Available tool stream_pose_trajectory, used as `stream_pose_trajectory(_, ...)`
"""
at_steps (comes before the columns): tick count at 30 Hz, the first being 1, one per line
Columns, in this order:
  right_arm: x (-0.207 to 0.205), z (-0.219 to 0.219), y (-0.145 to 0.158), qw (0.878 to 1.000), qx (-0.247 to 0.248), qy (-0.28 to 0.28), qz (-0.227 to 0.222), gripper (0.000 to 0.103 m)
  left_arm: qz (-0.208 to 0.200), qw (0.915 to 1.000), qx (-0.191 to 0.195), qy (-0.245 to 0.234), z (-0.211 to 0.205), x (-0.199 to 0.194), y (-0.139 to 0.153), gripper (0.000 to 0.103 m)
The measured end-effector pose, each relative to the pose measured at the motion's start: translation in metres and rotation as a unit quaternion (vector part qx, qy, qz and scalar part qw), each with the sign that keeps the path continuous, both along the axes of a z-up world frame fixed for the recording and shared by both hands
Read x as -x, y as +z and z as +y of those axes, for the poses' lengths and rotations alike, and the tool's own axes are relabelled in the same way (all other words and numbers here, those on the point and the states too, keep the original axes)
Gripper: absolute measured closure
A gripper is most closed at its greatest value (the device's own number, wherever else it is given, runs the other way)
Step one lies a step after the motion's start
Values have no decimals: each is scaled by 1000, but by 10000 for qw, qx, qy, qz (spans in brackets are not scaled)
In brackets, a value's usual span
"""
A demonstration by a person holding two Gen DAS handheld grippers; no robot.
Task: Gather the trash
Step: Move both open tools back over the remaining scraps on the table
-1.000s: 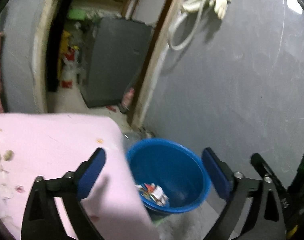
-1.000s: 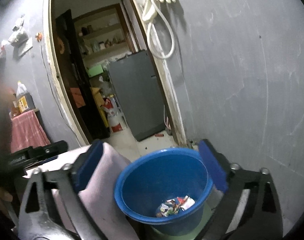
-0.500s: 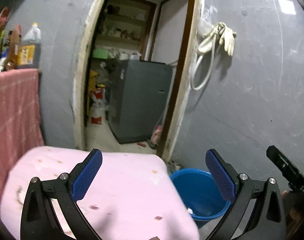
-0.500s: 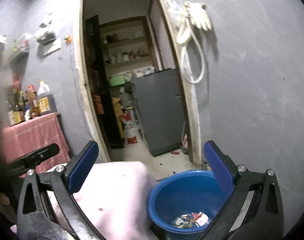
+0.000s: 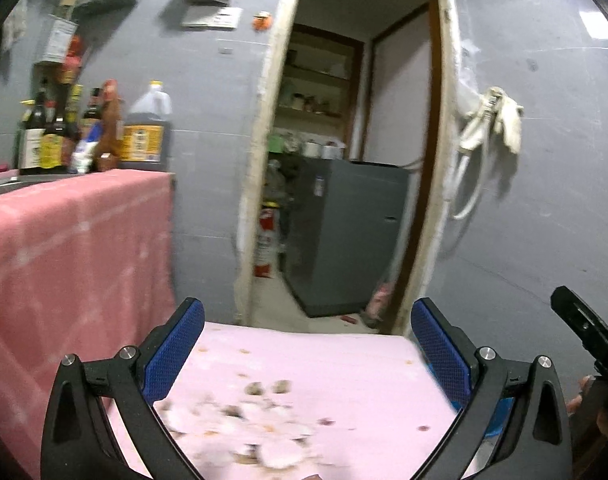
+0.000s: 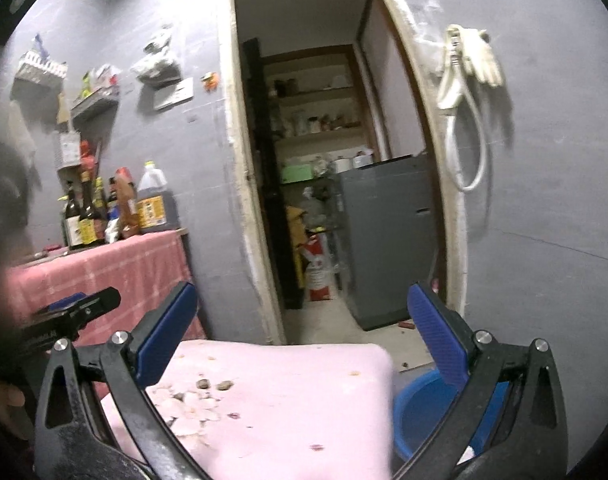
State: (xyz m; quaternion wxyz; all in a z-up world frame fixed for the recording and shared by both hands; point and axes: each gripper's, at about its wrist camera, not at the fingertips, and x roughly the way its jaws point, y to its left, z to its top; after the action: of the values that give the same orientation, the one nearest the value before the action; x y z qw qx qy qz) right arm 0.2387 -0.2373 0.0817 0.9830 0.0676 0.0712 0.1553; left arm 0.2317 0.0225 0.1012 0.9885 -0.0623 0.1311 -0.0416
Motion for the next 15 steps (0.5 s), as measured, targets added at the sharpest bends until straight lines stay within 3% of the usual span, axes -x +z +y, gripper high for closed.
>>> stream_pose_trajectory(6, -13, 39, -11, 9990, 222, 363, 126, 0, 207, 9987, -180, 439, 36, -3, -19, 2)
stream_pose_trajectory(15, -49, 84, -54, 9914, 873, 779, 584, 0, 762, 9950, -262, 594, 57, -30, -70, 2)
